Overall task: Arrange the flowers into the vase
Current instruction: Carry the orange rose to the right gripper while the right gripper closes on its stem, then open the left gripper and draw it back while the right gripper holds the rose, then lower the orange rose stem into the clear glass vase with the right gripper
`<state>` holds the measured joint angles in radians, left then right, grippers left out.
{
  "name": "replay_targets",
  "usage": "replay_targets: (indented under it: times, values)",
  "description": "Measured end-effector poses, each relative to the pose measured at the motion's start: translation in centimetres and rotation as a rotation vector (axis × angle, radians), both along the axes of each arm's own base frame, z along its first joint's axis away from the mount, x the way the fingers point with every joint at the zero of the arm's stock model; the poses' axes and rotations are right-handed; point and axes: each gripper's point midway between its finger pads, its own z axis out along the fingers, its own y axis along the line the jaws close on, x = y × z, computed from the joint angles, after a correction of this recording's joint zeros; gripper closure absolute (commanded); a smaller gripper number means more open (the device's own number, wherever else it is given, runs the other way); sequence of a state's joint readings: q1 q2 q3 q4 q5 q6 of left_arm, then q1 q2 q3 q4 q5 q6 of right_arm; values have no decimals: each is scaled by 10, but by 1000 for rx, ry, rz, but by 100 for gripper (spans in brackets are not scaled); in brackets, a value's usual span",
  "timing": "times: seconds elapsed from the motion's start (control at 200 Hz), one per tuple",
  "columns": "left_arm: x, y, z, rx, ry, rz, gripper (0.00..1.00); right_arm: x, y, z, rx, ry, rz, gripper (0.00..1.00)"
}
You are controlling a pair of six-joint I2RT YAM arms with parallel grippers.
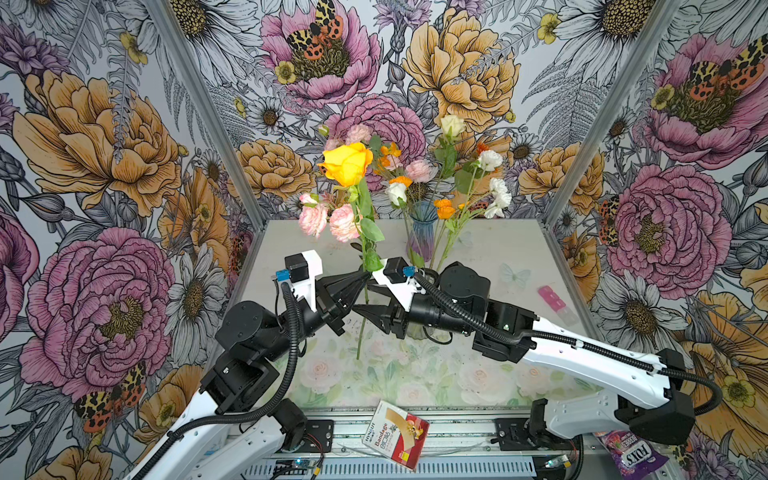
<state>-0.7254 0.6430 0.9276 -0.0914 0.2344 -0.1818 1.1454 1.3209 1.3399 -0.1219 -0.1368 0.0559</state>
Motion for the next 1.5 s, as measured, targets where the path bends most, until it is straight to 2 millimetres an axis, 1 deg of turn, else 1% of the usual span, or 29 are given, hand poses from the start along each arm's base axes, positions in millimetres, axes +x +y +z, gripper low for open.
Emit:
replay_targets:
  times: [0.03,0.095,0.195,0.38,0.46,0.475,0.495,0.515,0.586,0.601,0.616,0.621,0.631,0.766,0.861,0.991,1.076,1.166,1.231,1.301,1.391,1.501]
  values:
    - [0,-1,0,2,-2,0,100,1,0,0,-1,-2,-2,67]
    - [1,-3,0,7,-8,7,100,1,0,-1,-3,1,-2,70]
    - [2,-4,0,12,-16,23,100,2,0,-1,-3,-1,-6,80]
    - [5,0,2,12,-35,58,100,12,-4,-1,-2,5,-43,100]
    - [5,1,3,11,-38,63,100,12,-4,-1,0,5,-47,100]
    - [5,1,3,11,-38,63,95,12,-4,-1,-1,3,-48,100]
    - [5,1,3,12,-39,65,86,12,-4,-1,0,3,-49,100]
    - [5,1,3,12,-40,65,75,12,-4,-1,0,3,-50,100]
    - [6,2,3,17,-47,81,31,13,-4,-1,-3,2,-53,100]
    - [7,2,3,16,-46,84,24,13,-4,-1,-3,1,-53,100]
    - [7,3,3,17,-48,87,7,13,-4,-1,-2,0,-52,100]
    - [7,3,3,16,-49,89,4,13,-4,-1,-2,0,-53,100]
    - [7,3,4,16,-50,91,2,13,-5,-1,-2,-1,-53,100]
    - [3,4,4,33,-76,84,1,11,-13,-1,-2,-11,-66,100]
    - [-3,5,1,72,-95,70,1,10,-29,5,11,-30,-87,100]
    - [-13,6,-1,121,-122,43,1,4,-60,29,61,-60,-125,100]
    - [-19,10,-3,138,-134,38,1,-1,-87,47,108,-92,-167,100]
    - [-23,13,-4,147,-140,36,1,0,-113,56,134,-130,-236,100]
    - [-24,14,-5,152,-139,34,1,7,-128,57,132,-157,-300,100]
    - [-23,13,-8,159,-132,33,1,19,-141,54,115,-179,-382,100]
    - [-21,11,-11,167,-120,31,1,41,-156,48,82,-193,-494,100]
    - [-19,9,-13,171,-107,29,1,69,-166,34,30,-186,-595,100]
